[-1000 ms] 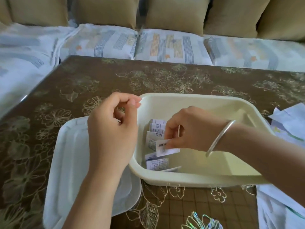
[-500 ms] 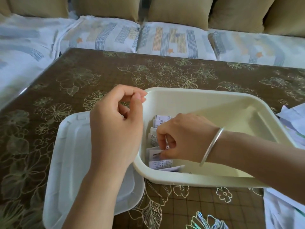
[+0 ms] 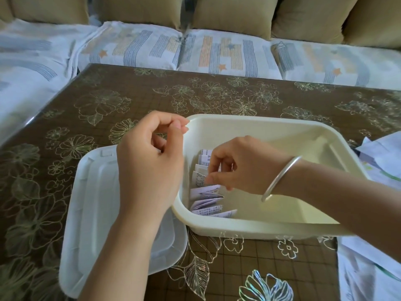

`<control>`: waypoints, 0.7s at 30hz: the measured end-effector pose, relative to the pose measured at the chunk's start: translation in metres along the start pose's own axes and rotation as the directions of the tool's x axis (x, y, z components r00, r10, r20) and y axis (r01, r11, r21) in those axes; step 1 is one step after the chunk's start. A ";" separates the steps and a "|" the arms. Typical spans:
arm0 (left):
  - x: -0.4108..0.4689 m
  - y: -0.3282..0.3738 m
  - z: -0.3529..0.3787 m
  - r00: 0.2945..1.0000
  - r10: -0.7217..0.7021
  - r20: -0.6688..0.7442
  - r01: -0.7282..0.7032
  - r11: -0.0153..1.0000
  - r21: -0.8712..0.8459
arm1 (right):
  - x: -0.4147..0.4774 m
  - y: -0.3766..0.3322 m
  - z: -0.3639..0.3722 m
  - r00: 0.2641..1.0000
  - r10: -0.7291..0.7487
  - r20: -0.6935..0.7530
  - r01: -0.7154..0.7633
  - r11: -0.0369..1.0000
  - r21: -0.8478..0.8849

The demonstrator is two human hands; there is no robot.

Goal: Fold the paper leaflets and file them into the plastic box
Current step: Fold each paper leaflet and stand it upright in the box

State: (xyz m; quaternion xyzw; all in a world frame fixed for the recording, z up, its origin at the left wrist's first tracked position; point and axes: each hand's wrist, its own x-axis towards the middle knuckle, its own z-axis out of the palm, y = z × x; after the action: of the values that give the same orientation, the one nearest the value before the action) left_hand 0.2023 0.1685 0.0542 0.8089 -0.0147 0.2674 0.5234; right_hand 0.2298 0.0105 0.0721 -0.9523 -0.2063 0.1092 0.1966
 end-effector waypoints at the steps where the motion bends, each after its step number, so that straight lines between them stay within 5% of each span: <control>1: 0.000 0.001 -0.001 1.000 -0.005 -0.002 0.005 1.000 -0.006 | -0.002 0.000 -0.005 1.000 0.006 -0.015 -0.006 1.000 0.018; 9: -0.010 0.024 -0.028 0.997 0.020 -0.069 -0.020 1.000 -0.003 | -0.096 0.000 -0.040 0.947 0.139 -0.290 -0.033 0.939 0.343; 14: -0.054 0.059 -0.020 0.996 0.087 -0.016 -0.086 0.996 0.016 | -0.184 0.021 -0.005 0.737 0.430 -0.521 -0.061 0.811 0.582; 16: -0.084 0.068 -0.012 0.991 0.133 -0.035 -0.132 0.991 0.031 | -0.224 0.037 0.018 0.598 0.512 -0.617 -0.170 0.833 0.526; 18: -0.116 0.071 -0.004 0.987 0.158 -0.010 -0.158 0.987 0.009 | -0.261 0.056 0.038 0.538 0.549 -0.639 -0.381 0.835 0.397; 21: -0.164 0.068 0.011 0.976 0.140 0.166 -0.142 0.990 -0.003 | -0.301 0.082 0.062 0.664 0.516 -0.541 -0.566 0.820 0.087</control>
State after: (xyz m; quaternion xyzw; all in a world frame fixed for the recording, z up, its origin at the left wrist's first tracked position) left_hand 0.0455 0.0868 0.0344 0.8276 -0.1143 0.2359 0.4964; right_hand -0.0275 -0.1692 0.0203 -0.9684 0.1455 -0.1203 0.1628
